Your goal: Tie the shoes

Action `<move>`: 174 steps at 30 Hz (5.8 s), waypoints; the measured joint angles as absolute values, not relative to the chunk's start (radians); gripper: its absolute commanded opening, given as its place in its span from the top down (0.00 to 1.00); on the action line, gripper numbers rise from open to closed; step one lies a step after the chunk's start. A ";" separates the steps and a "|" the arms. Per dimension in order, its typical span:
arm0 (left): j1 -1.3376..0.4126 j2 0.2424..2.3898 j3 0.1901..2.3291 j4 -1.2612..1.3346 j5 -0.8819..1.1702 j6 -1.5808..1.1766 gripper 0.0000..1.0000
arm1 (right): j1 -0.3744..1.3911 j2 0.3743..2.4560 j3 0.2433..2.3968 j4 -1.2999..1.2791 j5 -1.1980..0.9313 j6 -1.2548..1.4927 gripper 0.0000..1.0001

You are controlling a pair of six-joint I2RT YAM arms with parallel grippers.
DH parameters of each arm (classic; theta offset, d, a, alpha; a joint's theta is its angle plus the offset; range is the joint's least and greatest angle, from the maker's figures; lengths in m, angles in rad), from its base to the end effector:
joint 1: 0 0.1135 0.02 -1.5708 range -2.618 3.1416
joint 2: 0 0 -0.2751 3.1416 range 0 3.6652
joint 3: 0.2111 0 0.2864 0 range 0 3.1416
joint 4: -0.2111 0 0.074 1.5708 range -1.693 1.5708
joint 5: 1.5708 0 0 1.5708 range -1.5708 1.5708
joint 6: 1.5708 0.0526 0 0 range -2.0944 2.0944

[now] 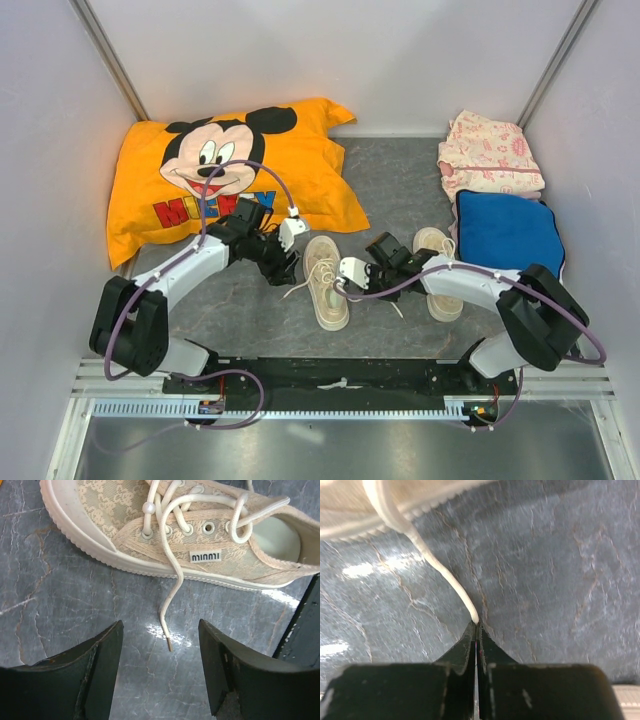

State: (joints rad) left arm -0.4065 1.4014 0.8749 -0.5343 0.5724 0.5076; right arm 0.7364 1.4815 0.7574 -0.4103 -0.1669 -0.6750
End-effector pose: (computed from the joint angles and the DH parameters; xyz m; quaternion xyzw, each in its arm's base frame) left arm 0.2676 -0.1462 0.1926 0.4736 0.8016 -0.2606 0.2555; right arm 0.2151 0.2068 0.1329 -0.6447 0.7288 0.0880 0.2131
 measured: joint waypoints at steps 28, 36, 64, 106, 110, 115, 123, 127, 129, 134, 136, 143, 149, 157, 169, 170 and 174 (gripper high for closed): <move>-0.283 1.387 0.888 -0.639 0.435 0.739 0.99 | 0.689 1.191 0.736 -0.523 -0.070 -0.660 1.00; -0.126 1.234 0.888 -0.688 0.405 0.802 0.98 | 0.619 1.120 0.682 -0.594 -0.073 -0.750 1.00; 0.026 1.450 1.009 -0.668 0.385 0.765 0.98 | 0.584 1.144 0.679 -0.685 -0.214 -0.860 1.00; -0.485 1.415 0.739 -0.437 0.633 0.976 0.61 | 0.519 1.293 0.848 -0.581 -0.374 -0.580 0.30; -0.497 1.478 0.753 -0.419 0.595 0.976 0.71 | 0.517 1.299 0.847 -0.586 -0.352 -0.580 0.30; -0.498 1.497 0.761 -0.410 0.580 0.984 0.86 | 0.517 1.330 0.847 -0.588 -0.328 -0.583 0.32; -0.502 1.502 0.780 -0.403 0.579 0.984 0.81 | 0.517 1.383 0.847 -0.587 -0.312 -0.582 0.32; -0.506 1.517 0.785 -0.402 0.577 0.982 0.99 | 0.517 1.390 0.847 -0.587 -0.311 -0.583 0.33; -0.507 1.515 0.786 -0.404 0.582 0.981 0.98 | 0.516 1.394 0.847 -0.587 -0.312 -0.583 0.33; -0.509 1.460 0.792 -0.448 0.643 0.981 0.98 | 0.515 1.430 0.847 -0.584 -0.309 -0.583 0.34; -0.514 1.419 0.801 -0.465 0.674 0.976 0.98 | 0.515 1.444 0.847 -0.584 -0.308 -0.583 0.35; -0.588 1.333 0.859 -0.463 0.752 0.897 0.98 | 0.515 1.478 0.846 -0.583 -0.305 -0.575 0.39; -0.646 1.310 0.862 -0.407 0.767 0.802 0.98 | 0.515 1.504 0.836 -0.573 -0.305 -0.554 0.42; -0.679 1.296 0.859 -0.332 0.764 0.749 0.98 | 0.515 1.533 0.822 -0.530 -0.286 -0.522 0.63; -0.688 1.283 0.834 -0.278 0.763 0.726 0.98 | 0.513 1.546 0.838 -0.504 -0.248 -0.456 1.00; -0.688 1.280 0.828 -0.276 0.763 0.726 0.98 | 0.513 1.546 0.846 -0.505 -0.249 -0.451 1.00; -0.690 1.271 0.812 -0.276 0.764 0.729 0.98 | 0.500 1.558 0.999 -0.537 -0.286 -0.415 1.00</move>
State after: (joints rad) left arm -0.6899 1.2705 0.8116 -0.2760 0.7639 0.7288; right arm 0.5003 1.5581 0.9989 -0.5369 -0.2863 -0.4152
